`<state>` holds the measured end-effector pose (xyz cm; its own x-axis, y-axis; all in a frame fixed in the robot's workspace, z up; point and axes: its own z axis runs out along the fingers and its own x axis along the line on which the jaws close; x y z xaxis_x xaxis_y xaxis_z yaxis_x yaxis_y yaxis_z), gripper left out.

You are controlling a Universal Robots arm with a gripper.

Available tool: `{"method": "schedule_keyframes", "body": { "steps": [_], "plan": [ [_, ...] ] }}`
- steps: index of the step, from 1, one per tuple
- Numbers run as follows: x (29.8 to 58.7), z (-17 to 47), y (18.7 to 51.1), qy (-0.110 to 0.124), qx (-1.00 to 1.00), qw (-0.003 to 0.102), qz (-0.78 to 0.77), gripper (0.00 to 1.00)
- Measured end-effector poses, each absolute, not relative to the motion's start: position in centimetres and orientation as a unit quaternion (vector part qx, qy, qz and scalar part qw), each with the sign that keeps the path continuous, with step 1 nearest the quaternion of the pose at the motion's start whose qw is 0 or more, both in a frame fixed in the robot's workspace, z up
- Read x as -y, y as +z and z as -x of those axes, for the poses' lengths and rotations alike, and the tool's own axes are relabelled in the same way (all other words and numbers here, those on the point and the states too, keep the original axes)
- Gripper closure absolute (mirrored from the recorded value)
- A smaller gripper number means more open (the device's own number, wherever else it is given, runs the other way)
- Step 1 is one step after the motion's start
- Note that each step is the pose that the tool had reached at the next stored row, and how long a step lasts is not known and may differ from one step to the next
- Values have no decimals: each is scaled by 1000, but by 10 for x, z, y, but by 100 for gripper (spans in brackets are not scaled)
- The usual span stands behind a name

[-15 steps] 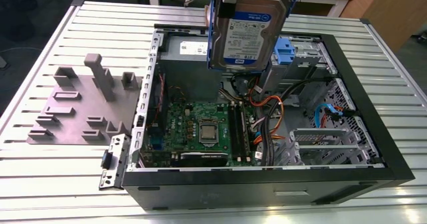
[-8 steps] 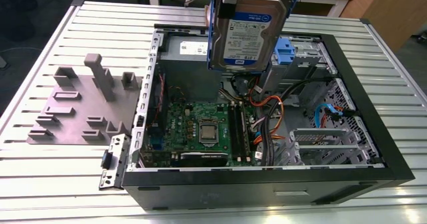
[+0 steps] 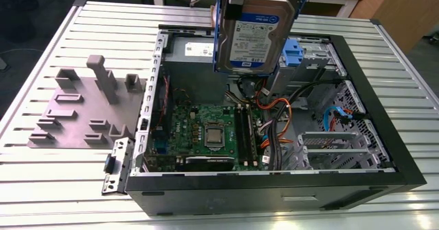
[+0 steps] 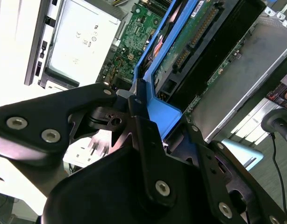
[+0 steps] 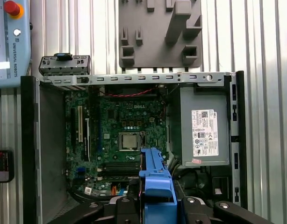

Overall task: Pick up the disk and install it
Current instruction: 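Insert the disk into the insertion slot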

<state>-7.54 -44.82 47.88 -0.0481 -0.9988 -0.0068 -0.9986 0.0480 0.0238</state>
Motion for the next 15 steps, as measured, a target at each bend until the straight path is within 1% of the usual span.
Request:
{"method": "schedule_keyframes", "body": {
  "steps": [15],
  "plan": [
    [451, 75, 479, -11, 724, 6, -690, 64]
  ]
}}
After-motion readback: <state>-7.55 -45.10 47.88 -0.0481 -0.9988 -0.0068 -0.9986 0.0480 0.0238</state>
